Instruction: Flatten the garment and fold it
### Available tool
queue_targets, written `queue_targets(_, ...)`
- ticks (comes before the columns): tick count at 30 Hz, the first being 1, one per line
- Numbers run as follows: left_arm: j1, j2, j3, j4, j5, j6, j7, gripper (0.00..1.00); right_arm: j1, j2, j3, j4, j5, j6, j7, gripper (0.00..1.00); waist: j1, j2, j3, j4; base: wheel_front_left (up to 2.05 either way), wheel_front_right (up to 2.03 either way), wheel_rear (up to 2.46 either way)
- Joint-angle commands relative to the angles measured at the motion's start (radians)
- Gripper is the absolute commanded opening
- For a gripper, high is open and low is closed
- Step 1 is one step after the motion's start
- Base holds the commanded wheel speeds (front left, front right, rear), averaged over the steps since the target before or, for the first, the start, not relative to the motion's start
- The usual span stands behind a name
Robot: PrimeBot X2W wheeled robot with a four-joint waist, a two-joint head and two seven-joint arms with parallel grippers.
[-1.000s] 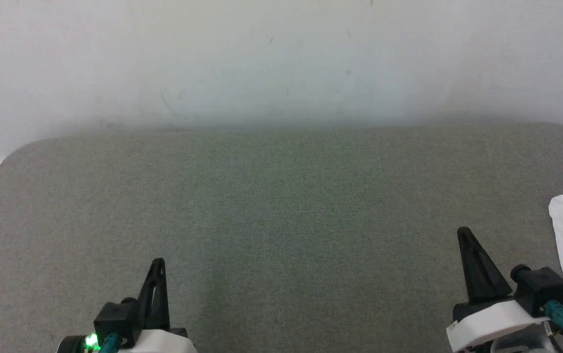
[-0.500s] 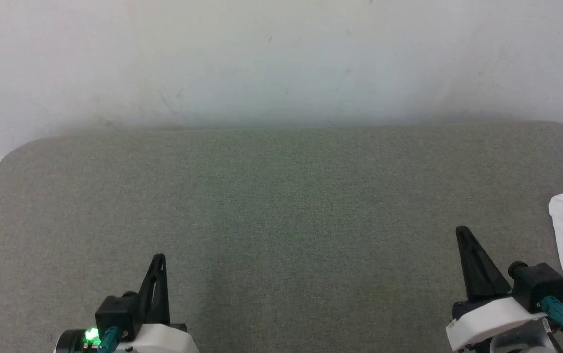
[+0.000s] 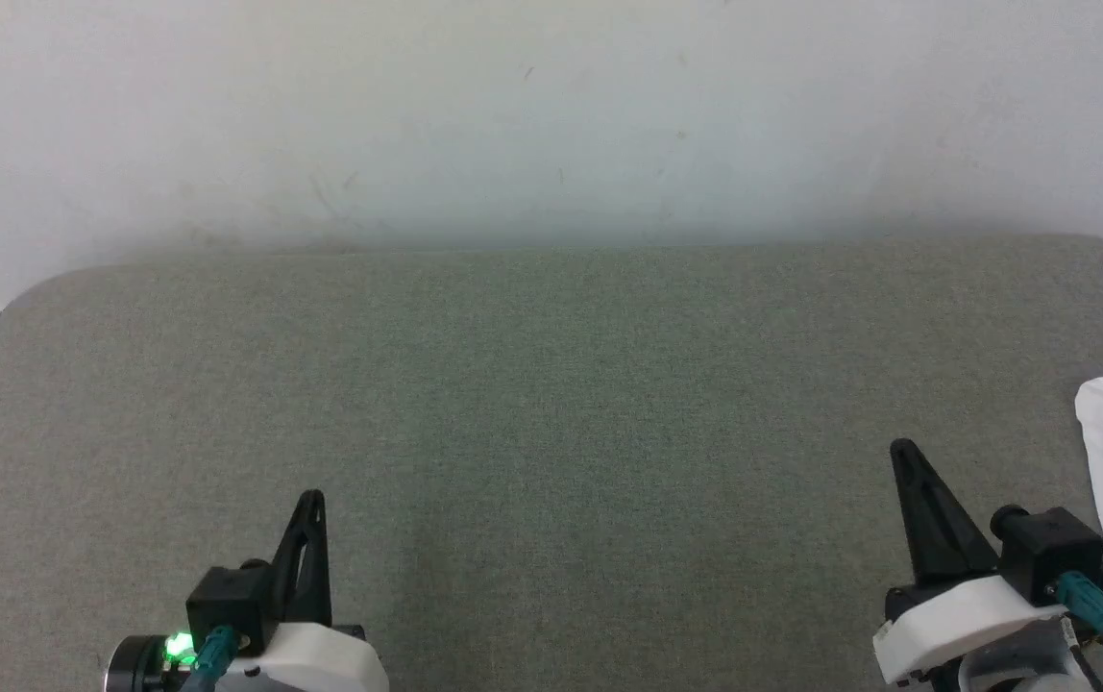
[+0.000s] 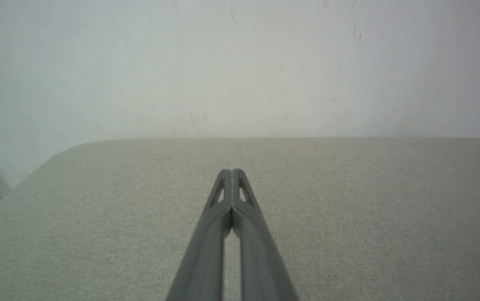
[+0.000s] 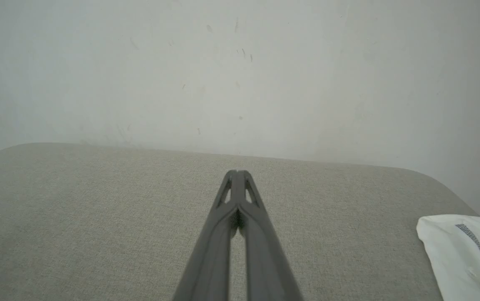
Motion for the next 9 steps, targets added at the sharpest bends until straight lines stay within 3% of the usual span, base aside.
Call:
queue_targets(1, -0.023, -0.001, 0.006, -0.007, 0.008, -0.008, 0.005, 0.00, -0.013, 0.002, 0.000, -0.005, -0.006, -0.001, 0.004, 0.00, 0.0000, -0.0001, 0.000, 0.000, 0.00, 0.00, 0.00)
queue_targets(9, -0.031, -0.001, 0.009, -0.012, 0.014, -0.013, 0.021, 0.00, -0.017, 0.002, 0.000, -0.011, -0.014, -0.001, 0.020, 0.00, 0.0000, -0.0001, 0.003, -0.001, 0.00, 0.00, 0.00)
